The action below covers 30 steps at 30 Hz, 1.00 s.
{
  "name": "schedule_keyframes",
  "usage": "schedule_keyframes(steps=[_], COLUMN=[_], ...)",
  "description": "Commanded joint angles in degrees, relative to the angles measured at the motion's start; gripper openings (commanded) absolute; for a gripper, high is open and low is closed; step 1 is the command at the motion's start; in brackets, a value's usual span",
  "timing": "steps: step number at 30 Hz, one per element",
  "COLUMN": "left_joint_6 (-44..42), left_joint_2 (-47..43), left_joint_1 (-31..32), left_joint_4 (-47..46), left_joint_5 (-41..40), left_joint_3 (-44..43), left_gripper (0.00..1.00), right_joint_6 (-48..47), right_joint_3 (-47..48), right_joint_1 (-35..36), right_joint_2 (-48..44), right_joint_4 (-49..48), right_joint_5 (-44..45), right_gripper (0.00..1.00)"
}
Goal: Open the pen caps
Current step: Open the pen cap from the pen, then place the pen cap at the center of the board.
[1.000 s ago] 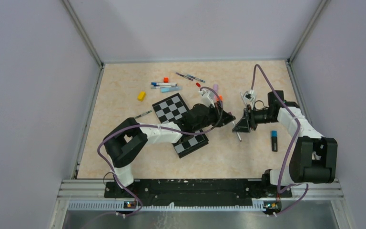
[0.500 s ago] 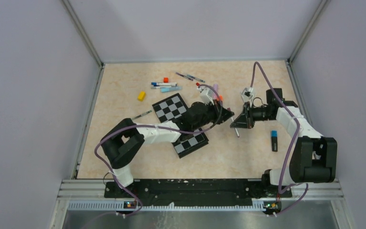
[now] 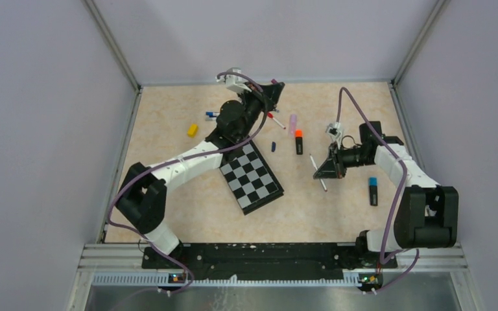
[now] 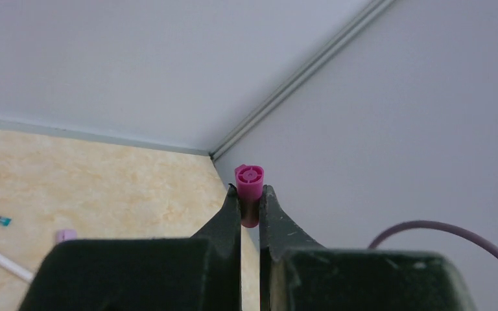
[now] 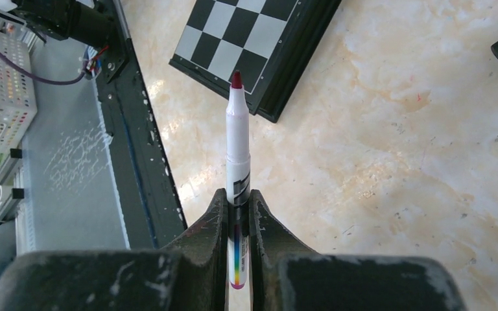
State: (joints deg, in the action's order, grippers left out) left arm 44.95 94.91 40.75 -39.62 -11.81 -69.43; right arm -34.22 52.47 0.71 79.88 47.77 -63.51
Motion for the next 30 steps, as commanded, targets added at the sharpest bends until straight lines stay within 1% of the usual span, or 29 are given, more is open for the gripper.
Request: schedule_keyframes(steps=[1, 4, 7, 10, 13, 17, 20, 25, 28, 30], left_joint_6=[-2.4, -2.7, -4.0, -5.3, -4.9, -4.2, -5.6, -7.8, -9.1, -10.0], left_joint_2=[-4.2, -7.4, -11.2, -12.1, -10.3, -4.8, 0.1, 10.1, 15.3, 18.1], left_joint_1=[0.3, -0.2, -0.3, -0.2, -0.2, 0.6, 1.9, 2.6, 2.6, 2.6], left_joint_4=[-0.7, 3.7, 9.7, 17.1, 23.5, 35.5, 44.6, 58.0, 62.9, 64.4], left_joint_5=[5.4, 8.9, 9.4, 9.8, 11.2, 11.5, 8.8, 6.6, 6.1, 5.8], left_joint_3=[2.6, 6.9, 11.2, 12.1, 10.9, 4.9, -0.9, -14.0, -19.8, -22.7], left_gripper=[0.0, 0.0, 0.0, 0.0, 0.0, 0.0, 0.0, 0.0, 0.02, 0.06], right_joint_6=[-3.1, -3.0, -1.8, -0.5, -0.1, 0.4, 0.7, 1.1, 1.3, 1.4], right_joint_3=[0.2, -0.1, -1.0, -1.8, -2.0, -2.2, -2.3, -2.5, -2.5, -2.5], right_joint_1=[-0.5, -3.3, -5.7, -6.9, -7.6, -8.6, -9.2, -9.7, -9.8, -9.8], right_joint_2=[-1.8, -3.2, -5.3, -6.4, -6.4, -6.4, -6.4, -6.4, -6.4, -6.3], right_joint_4=[0.5, -0.4, -2.2, -4.0, -4.4, -5.0, -5.3, -5.7, -5.8, -6.0], right_joint_5=[1.8, 3.0, 3.7, 5.1, 5.8, 6.6, 6.9, 7.3, 7.3, 7.4], right_gripper=[0.0, 0.0, 0.0, 0.0, 0.0, 0.0, 0.0, 0.0, 0.0, 0.0])
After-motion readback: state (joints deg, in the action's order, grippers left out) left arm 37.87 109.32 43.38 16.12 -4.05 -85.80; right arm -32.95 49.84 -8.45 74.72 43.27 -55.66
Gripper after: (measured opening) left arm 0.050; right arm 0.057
